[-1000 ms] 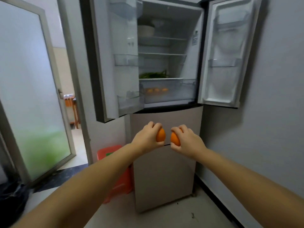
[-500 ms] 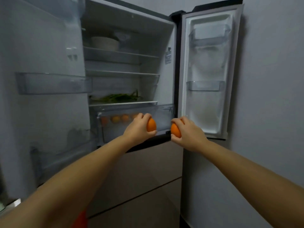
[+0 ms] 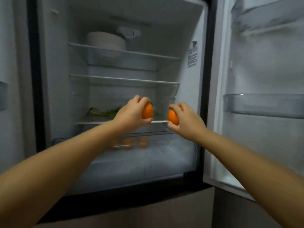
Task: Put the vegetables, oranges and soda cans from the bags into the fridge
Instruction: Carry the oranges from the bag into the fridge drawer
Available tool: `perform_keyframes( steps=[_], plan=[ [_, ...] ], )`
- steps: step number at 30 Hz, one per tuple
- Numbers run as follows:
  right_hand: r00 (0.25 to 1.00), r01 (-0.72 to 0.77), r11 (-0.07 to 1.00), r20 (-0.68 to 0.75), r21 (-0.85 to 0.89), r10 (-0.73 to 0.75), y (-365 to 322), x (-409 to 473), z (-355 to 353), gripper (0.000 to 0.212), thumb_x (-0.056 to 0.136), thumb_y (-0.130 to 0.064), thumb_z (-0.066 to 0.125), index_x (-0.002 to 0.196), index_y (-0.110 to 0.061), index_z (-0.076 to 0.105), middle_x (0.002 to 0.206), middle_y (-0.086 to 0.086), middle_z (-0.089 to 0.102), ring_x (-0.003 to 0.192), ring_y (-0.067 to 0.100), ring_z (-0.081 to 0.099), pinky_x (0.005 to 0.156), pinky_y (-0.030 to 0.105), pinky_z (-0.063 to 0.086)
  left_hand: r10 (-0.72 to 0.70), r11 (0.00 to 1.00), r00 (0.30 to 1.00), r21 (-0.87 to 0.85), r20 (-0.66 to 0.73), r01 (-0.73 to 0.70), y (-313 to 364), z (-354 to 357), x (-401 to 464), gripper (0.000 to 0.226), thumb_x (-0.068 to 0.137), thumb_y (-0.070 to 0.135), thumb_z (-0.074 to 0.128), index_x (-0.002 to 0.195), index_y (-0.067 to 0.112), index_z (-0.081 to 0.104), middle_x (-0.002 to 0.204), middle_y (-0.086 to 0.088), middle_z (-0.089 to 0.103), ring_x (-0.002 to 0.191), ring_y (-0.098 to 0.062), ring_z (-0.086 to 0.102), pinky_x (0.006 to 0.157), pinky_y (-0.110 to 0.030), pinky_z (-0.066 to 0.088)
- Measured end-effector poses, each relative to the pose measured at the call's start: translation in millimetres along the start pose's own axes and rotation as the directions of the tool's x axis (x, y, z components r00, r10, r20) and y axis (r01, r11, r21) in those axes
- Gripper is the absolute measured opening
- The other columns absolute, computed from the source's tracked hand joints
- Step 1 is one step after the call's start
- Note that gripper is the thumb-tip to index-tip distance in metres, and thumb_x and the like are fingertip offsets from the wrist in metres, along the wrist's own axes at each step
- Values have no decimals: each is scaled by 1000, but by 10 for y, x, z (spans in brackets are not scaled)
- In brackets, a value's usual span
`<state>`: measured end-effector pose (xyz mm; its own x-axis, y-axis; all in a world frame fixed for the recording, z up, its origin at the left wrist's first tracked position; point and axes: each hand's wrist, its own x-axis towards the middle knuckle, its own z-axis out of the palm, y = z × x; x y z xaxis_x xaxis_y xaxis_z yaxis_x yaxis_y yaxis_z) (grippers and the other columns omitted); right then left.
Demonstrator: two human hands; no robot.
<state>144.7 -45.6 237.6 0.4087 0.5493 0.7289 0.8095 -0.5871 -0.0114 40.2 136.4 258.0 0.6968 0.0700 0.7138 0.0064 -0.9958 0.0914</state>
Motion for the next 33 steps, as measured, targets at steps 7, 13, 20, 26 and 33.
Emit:
perform_keyframes(
  steps=[7, 13, 20, 26, 33],
  plan=[
    [780, 203, 979, 598, 35, -183, -39, 1174, 855, 49, 82, -38, 63, 125, -23, 45, 120, 10, 48, 103, 29, 54, 91, 41, 47, -14, 911, 837, 352, 548, -215, -838, 293, 495, 64, 76, 45, 70, 128, 20, 41, 123, -9, 45, 106, -30, 54, 82, -32, 45],
    [400, 438, 897, 880, 65, -258, -278, 1605, 1853, 41, 82, -33, 64, 117, -20, 46, 109, 8, 50, 98, 29, 57, 89, 45, 52, -15, 839, 579, 325, 815, -436, -1383, 868, 626, 72, 78, 43, 69, 136, 21, 32, 126, -11, 43, 109, -32, 52, 79, -33, 40],
    [321, 521, 830, 856, 198, -405, -102, 1527, 2493, 49, 84, -32, 63, 125, -14, 40, 122, 15, 45, 109, 35, 51, 90, 37, 42, 93, 871, 441, 142, 893, -471, -1740, 1482, 518, 65, 82, 43, 66, 131, 14, 36, 133, -14, 39, 118, -32, 43, 93, -40, 39],
    [304, 592, 766, 810, 251, -501, -53, 1403, 2692, 55, 87, -41, 57, 129, -13, 35, 125, 15, 41, 110, 34, 48, 90, 41, 43, 130, 937, 441, 36, 888, -349, -1953, 1693, 419, 59, 86, 46, 60, 131, 15, 37, 128, -14, 42, 115, -30, 43, 97, -39, 38],
    [274, 593, 785, 872, 178, -405, -139, 1470, 2527, 69, 87, -49, 57, 138, -15, 26, 136, 16, 35, 119, 37, 46, 99, 45, 42, 29, 965, 410, 81, 912, -249, -1803, 1563, 542, 65, 80, 48, 67, 133, 21, 40, 135, -8, 41, 124, -27, 43, 104, -36, 38]
  ],
)
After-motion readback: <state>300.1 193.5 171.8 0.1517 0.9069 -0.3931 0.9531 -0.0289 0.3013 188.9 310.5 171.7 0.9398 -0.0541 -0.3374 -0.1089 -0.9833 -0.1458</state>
